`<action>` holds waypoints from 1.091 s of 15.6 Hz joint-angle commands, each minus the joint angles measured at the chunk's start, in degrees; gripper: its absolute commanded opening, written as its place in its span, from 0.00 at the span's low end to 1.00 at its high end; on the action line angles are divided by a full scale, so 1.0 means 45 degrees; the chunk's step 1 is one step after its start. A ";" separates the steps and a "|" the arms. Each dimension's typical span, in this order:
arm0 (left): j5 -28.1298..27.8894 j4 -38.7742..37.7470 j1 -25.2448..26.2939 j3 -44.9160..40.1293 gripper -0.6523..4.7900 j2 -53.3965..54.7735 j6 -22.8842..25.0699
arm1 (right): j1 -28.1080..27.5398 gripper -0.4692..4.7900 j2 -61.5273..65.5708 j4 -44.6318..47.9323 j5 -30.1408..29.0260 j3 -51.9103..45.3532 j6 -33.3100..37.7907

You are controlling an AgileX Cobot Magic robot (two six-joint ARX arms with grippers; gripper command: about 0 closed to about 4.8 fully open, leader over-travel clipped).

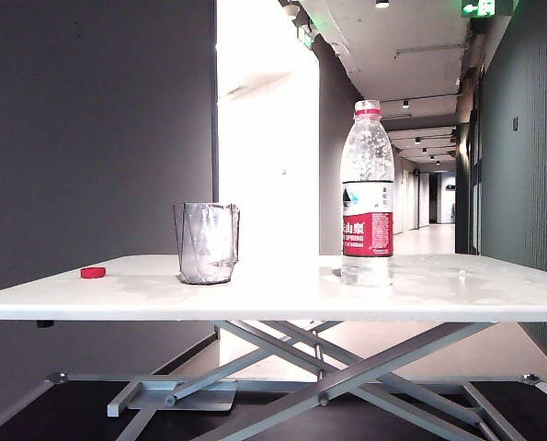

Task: Pick up the mineral water bottle on the table and pour water into the mug until it's half full.

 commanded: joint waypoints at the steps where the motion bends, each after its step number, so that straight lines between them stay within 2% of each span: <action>1: -0.0029 0.0121 -0.0005 0.0024 0.11 0.0005 0.0000 | -0.0015 0.07 -0.0024 0.0189 -0.0034 -0.0029 0.0005; 7: 0.0107 0.0121 -0.0005 0.0024 0.11 0.0005 -0.0015 | -0.0005 0.07 -0.0024 0.0155 -0.0107 -0.0029 0.0233; 8: 0.0597 0.0107 -0.0005 0.0024 0.11 0.0005 -0.0175 | -0.0005 0.07 -0.0024 0.0053 -0.0665 -0.0029 0.0680; 10: 0.3094 -0.0058 -0.0005 0.0024 0.11 0.0005 -0.0529 | -0.0005 0.07 -0.0024 -0.0607 -0.3094 -0.0029 0.1132; 12: 0.4716 -0.0248 -0.0005 0.0024 0.11 0.0005 -0.0525 | 0.0000 0.08 -0.0024 -0.1472 -0.4464 -0.0029 0.1127; 13: 0.5056 -0.0359 -0.0005 0.0024 0.11 0.0005 -0.0525 | 0.0000 0.12 -0.0024 -0.1705 -0.4765 -0.0029 0.1093; 14: 0.5212 -0.0617 -0.0005 0.0024 0.11 0.0005 -0.0525 | 0.0005 0.32 -0.0024 -0.1749 -0.4920 -0.0034 0.0787; 15: 0.5207 -0.0860 -0.0005 0.0024 0.11 0.0005 -0.0515 | 0.0010 0.65 -0.0024 -0.1685 -0.4911 -0.0034 0.0257; 16: 0.5192 -0.1044 -0.0005 0.0024 0.11 0.0005 -0.0452 | 0.0010 0.81 -0.0019 -0.1467 -0.4896 -0.0034 0.0199; 17: 0.5197 -0.1171 -0.0005 0.0024 0.11 0.0005 -0.0325 | 0.0019 0.81 -0.0005 -0.1239 -0.4906 -0.0034 0.0199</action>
